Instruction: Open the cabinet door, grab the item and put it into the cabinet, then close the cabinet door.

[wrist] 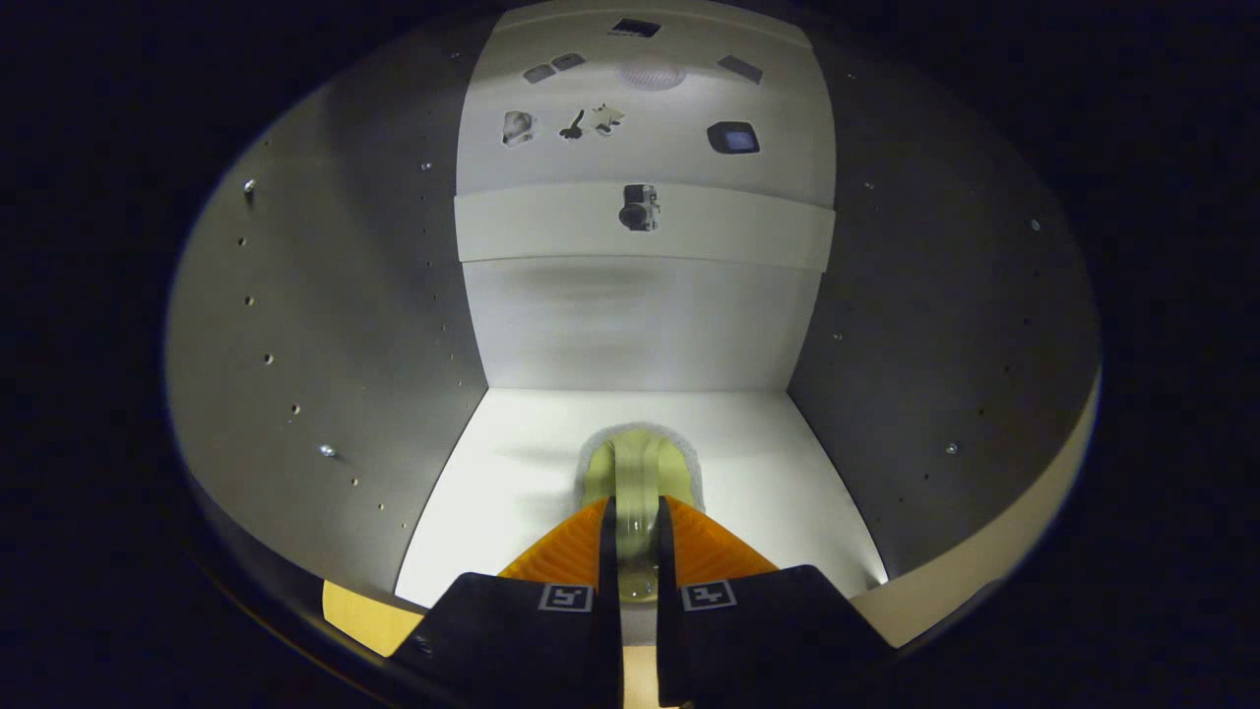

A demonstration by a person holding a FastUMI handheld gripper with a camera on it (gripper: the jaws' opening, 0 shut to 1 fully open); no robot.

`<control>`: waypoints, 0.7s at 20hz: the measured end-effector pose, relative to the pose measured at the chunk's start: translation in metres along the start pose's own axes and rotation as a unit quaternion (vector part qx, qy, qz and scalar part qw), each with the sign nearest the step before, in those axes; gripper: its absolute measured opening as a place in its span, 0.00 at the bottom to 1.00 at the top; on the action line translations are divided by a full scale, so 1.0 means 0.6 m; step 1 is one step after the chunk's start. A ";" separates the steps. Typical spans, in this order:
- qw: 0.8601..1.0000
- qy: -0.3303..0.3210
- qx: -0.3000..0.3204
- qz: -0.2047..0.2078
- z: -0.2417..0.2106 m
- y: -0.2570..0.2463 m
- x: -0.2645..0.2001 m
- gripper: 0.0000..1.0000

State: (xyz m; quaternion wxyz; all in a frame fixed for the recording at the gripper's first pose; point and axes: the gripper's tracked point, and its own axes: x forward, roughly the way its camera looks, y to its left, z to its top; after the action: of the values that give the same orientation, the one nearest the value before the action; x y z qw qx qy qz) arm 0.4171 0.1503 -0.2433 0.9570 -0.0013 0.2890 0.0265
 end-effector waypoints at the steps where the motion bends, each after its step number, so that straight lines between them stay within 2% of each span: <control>1: 1.000 0.001 0.001 0.002 0.000 0.003 0.008 0.19; 2: 1.000 0.000 0.004 0.005 0.001 0.007 0.016 0.21; 9: 0.999 -0.049 -0.003 0.003 0.039 0.008 -0.016 0.99; 14: 0.992 -0.125 0.013 -0.003 0.100 -0.003 -0.116 0.98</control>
State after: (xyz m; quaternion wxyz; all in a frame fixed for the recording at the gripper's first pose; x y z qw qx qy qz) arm 0.3926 0.1464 -0.1546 0.9855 0.0136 0.1677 0.0198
